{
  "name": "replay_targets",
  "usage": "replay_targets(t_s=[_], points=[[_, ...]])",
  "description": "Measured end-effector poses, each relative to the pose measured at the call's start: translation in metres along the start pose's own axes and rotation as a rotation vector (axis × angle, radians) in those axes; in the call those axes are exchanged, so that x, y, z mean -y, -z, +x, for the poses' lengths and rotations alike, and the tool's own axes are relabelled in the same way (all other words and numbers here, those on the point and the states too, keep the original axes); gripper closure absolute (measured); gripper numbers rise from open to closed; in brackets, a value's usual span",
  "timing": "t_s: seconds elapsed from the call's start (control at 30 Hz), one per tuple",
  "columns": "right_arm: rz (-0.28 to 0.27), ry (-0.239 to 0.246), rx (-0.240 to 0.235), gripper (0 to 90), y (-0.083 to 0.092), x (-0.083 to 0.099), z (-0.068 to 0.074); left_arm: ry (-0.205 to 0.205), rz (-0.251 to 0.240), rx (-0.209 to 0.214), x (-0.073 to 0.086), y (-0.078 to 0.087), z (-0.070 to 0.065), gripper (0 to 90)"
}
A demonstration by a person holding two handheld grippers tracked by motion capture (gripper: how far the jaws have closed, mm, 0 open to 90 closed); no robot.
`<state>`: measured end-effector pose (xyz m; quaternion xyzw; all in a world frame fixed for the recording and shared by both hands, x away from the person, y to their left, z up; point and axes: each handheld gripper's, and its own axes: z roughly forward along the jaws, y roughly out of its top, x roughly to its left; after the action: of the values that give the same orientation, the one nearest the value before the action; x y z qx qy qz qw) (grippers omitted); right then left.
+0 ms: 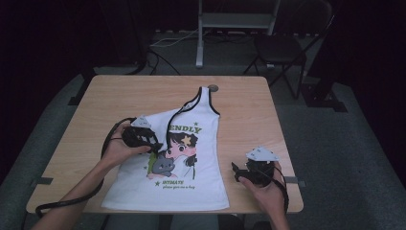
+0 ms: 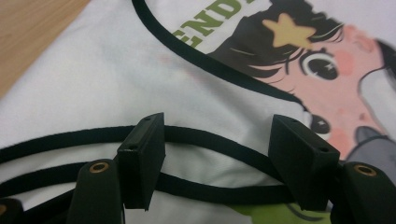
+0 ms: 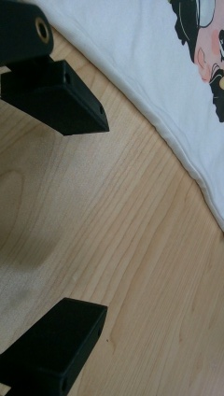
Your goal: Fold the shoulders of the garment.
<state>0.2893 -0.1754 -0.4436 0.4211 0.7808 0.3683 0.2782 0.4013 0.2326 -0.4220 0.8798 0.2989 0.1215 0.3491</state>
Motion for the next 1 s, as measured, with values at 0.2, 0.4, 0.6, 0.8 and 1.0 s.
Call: replay_targets(t_s=[0.2, 0.4, 0.6, 0.8, 1.0], points=[[0.002, 0.002, 0.002, 10.5, 0.000, 0.000, 0.000, 0.040, -0.031, 0.007, 0.002, 0.008, 0.004, 31.0], [0.002, 0.002, 0.002, 10.5, 0.000, 0.000, 0.000, 0.056, -0.049, -0.012, 0.006, 0.013, 0.006, 29.4], [0.003, 0.003, 0.002, 10.5, 0.000, 0.000, 0.000, 0.059, -0.060, -0.041, 0.010, 0.021, 0.007, 22.1], [0.003, 0.004, 0.002, 10.5, -0.001, 0.000, 0.001, 0.071, -0.089, -0.060, 0.015, 0.031, 0.009, 22.1], [0.004, 0.005, 0.003, 10.5, -0.001, 0.000, 0.001, 0.084, -0.108, -0.074, 0.018, 0.037, 0.010, 22.1]])
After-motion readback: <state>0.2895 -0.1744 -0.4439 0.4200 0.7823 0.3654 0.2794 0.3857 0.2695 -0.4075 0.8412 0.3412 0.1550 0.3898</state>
